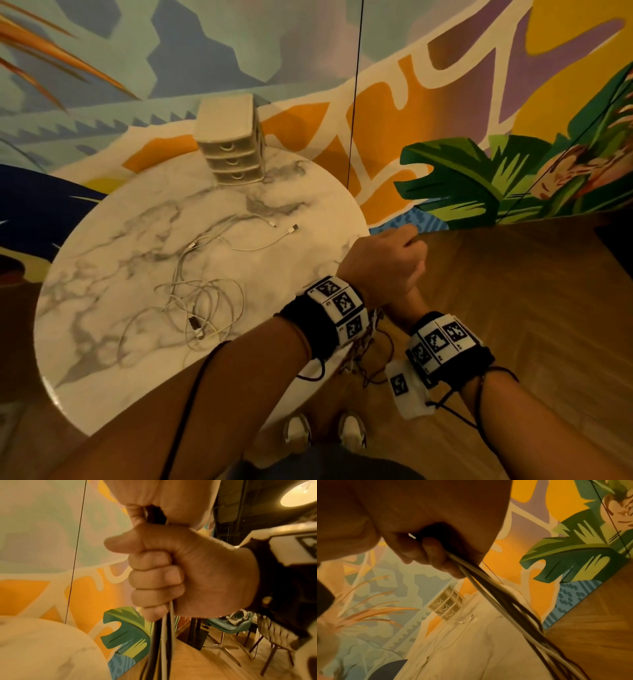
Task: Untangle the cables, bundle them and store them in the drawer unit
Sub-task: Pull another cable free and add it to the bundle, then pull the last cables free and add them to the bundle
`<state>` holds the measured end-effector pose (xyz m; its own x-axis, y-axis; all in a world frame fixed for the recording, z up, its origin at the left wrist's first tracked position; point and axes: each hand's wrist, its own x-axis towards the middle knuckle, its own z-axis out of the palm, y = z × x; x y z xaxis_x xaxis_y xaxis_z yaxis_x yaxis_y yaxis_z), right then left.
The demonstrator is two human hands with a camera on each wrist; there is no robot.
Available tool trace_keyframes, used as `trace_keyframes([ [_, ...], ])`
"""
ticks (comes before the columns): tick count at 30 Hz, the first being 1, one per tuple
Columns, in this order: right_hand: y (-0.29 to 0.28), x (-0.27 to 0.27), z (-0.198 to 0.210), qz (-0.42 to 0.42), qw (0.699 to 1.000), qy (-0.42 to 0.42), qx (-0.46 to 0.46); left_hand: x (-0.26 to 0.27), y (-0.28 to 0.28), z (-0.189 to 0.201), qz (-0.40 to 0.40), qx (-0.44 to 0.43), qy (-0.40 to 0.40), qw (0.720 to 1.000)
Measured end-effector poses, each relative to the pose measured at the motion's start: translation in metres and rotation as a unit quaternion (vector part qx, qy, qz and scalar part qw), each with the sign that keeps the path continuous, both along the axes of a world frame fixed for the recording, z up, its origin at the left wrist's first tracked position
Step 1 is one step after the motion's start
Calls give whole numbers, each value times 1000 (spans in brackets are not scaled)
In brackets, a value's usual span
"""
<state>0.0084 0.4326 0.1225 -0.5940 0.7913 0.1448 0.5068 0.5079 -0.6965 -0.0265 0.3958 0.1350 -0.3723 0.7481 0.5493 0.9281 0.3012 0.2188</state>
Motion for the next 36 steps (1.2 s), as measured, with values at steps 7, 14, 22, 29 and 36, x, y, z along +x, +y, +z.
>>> trace_keyframes([
  [7,-6,-9,-9,-42,985,-27,-163,-1,-18,-4,-48,-3,-56,997],
  [14,17,8,-71,136,884,8,-448,-101,-91,-69,211,-126,-321,915],
  [22,18,3,-83,110,887,-35,-448,-182,-157,-151,290,-416,-343,791],
  [29,16,-1,-106,94,891,-74,-438,-105,-150,-171,215,-399,-265,851],
  [36,9,-3,-124,75,868,-82,-484,-24,-165,-164,113,-437,-317,834],
])
